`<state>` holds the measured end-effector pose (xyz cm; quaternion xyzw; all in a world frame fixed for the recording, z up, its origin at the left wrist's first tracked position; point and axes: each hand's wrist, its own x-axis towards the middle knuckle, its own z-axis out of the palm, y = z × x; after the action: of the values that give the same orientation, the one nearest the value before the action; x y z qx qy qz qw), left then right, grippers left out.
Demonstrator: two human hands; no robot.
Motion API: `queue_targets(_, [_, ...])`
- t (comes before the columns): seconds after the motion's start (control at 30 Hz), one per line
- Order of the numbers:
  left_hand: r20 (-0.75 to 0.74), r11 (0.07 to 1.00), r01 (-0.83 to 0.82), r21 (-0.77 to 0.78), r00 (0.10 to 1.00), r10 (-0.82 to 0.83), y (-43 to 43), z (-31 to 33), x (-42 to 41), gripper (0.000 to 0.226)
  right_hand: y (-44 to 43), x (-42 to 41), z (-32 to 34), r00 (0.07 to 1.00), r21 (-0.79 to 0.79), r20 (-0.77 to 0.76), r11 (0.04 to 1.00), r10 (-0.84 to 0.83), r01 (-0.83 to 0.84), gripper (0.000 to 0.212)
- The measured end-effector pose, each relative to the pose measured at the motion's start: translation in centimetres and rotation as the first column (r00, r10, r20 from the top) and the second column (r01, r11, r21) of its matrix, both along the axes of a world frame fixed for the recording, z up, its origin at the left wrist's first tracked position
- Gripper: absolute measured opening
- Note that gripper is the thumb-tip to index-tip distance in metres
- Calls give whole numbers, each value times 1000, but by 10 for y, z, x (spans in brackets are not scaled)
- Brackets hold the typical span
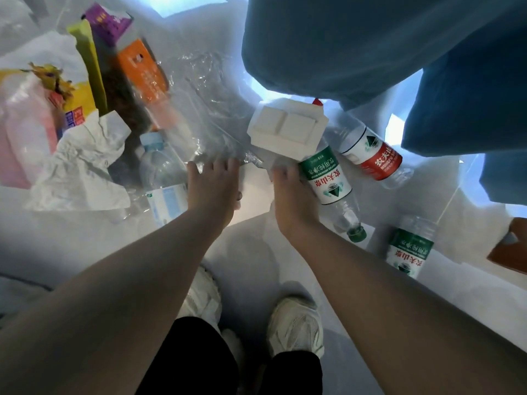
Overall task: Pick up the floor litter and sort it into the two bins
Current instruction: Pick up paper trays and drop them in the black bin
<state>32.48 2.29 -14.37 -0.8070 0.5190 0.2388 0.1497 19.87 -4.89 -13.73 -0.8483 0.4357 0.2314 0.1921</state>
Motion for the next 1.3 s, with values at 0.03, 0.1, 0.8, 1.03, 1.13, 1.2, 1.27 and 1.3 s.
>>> queue_targets(0.03, [-26,1000,-27,12,999,27,-1,-2,1,56,-1,1,-2,999,41,7,999,-36,35,40])
queue_targets(0.1, [-111,995,-99,10,989,99,-2,-2,6,52,0,-4,-5,995,44,25,994,-97,96,29])
queue_targets(0.8, [-516,891,-451,-43,774,367,51,432,32,19,2,-33,411,466,461,153,480,-872,747,24])
queue_targets(1.03, [-549,892,-442,-97,771,322,47,632,19,20,24,-63,617,131,543,271,264,-954,797,23])
queue_targets(1.13, [-574,891,-433,-136,768,285,41,689,-2,26,34,-95,678,-34,570,325,167,-945,805,36])
queue_targets(1.2, [-590,894,-424,-144,762,266,34,715,-22,30,39,-123,706,-145,594,330,86,-933,800,40])
queue_targets(1.27, [-609,901,-410,-139,753,249,26,732,-48,30,43,-156,724,-260,627,336,10,-905,779,40])
queue_targets(1.3, [-621,904,-403,-139,747,238,21,738,-62,28,45,-172,731,-318,653,334,-25,-888,757,39])
